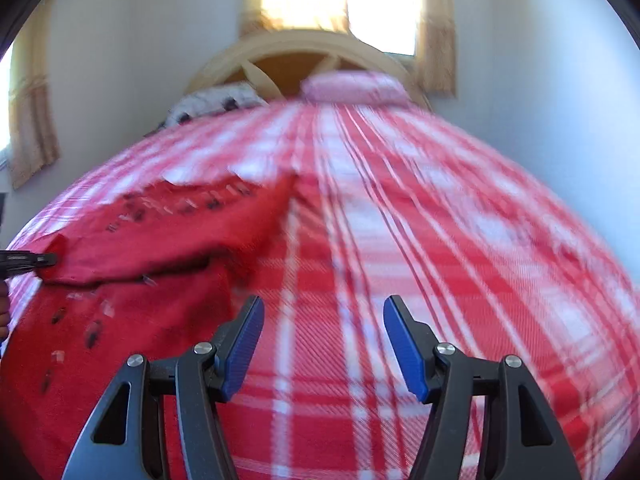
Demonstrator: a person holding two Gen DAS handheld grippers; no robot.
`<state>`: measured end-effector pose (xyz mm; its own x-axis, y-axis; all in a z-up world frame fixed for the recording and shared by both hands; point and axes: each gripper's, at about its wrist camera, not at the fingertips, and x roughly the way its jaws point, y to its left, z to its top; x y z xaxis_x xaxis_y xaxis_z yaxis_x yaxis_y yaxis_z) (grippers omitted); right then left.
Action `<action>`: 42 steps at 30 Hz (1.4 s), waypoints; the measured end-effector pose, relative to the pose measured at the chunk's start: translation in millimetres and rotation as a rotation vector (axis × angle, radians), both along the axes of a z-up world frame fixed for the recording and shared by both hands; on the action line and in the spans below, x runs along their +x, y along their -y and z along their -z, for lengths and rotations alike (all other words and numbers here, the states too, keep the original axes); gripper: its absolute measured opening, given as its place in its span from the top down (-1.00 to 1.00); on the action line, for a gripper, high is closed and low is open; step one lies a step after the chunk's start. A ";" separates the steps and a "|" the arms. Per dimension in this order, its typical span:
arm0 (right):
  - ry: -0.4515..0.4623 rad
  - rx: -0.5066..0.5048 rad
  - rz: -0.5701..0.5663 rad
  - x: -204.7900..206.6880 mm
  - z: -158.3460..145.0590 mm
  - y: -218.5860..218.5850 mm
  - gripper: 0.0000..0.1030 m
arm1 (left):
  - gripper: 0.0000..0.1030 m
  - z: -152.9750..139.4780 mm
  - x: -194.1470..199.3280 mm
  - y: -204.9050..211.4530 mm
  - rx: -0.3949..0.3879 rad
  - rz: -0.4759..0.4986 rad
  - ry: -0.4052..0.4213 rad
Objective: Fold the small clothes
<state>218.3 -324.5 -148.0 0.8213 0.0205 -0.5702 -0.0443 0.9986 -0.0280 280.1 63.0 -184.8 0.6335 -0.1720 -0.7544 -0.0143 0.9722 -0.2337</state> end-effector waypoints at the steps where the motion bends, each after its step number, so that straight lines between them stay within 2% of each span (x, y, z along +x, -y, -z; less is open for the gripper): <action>1: 0.009 0.012 -0.063 3.9 -9.0 -10.2 -0.22 | 0.70 -2.1 -1.6 2.2 0.021 0.011 0.007; 2: 0.010 0.036 -0.124 10.0 -16.2 -19.0 -0.22 | 0.66 -5.4 -3.6 4.5 0.039 0.021 0.015; 3: 0.005 0.066 -0.173 17.0 -21.3 -26.8 -0.22 | 0.46 -8.0 -4.2 5.4 0.042 0.025 0.022; 4: -0.002 0.100 -0.218 26.1 -24.6 -33.3 -0.22 | 0.14 -11.4 -5.7 5.6 0.040 0.026 0.035; 5: -0.013 0.124 -0.255 37.9 -25.4 -40.4 -0.22 | -0.02 -15.6 -8.8 5.4 0.037 0.023 0.057; 6: -0.031 0.126 -0.275 49.0 -22.7 -45.9 -0.22 | -0.28 -17.8 -10.4 5.2 0.038 0.019 0.067; 7: -0.062 0.114 -0.275 61.2 -16.7 -50.6 -0.22 | -0.35 -19.5 -12.1 4.5 0.039 0.012 0.078; 9: -0.172 0.102 -0.243 87.6 5.4 -50.7 -0.22 | -0.35 -17.4 -12.8 3.4 0.048 0.010 0.077; 12: -0.390 0.116 -0.147 112.3 50.9 -28.4 -0.23 | -0.35 -0.8 -8.1 2.6 0.154 -0.009 0.008; 14: -0.353 0.162 -0.131 108.1 52.0 -12.6 -0.23 | -0.36 14.6 -6.4 -0.2 0.168 0.016 -0.043; 15: -0.355 0.182 -0.130 105.9 50.3 -7.2 -0.23 | -0.36 14.8 -9.6 -4.8 0.138 0.009 -0.023; 20: -0.368 0.071 -0.133 101.9 49.1 -18.8 -0.23 | -0.37 9.1 -8.1 -11.5 0.121 -0.006 -0.007; 21: -0.376 0.063 -0.131 102.3 49.3 -19.8 -0.23 | -0.38 5.7 -7.0 -13.0 0.121 -0.015 0.010; 22: -0.384 0.074 -0.122 101.9 49.4 -19.9 -0.23 | -0.47 2.4 -5.4 -13.9 0.129 -0.023 0.027; 24: -0.399 0.083 -0.106 102.3 53.2 -18.9 -0.27 | -0.58 0.8 0.7 -15.3 0.190 -0.056 0.043; 26: -0.391 0.090 -0.092 103.6 53.9 -18.2 -0.41 | -0.59 5.4 7.9 -18.8 0.203 -0.065 0.038; 28: -0.386 0.092 -0.092 101.1 52.9 -16.6 -0.41 | -0.59 15.2 15.0 -20.5 0.182 -0.044 -0.017; 30: -0.377 0.067 -0.076 96.7 46.8 -21.3 -0.41 | -0.61 13.6 11.6 -16.2 0.197 -0.030 0.008; 33: -0.289 0.043 -0.072 87.6 27.4 -30.4 -0.41 | -0.70 15.4 9.5 -6.9 0.220 0.011 0.016; 37: -0.208 0.055 -0.149 83.1 6.0 -49.2 -0.41 | -0.75 16.1 10.3 -8.1 0.207 0.007 0.013; 39: -0.226 0.066 -0.181 90.4 6.6 -56.4 -0.41 | -0.81 16.4 9.4 -11.2 0.194 -0.002 0.011; 42: -0.303 0.106 -0.158 105.0 23.9 -49.6 -0.41 | -0.82 16.2 8.3 -13.4 0.177 -0.012 0.009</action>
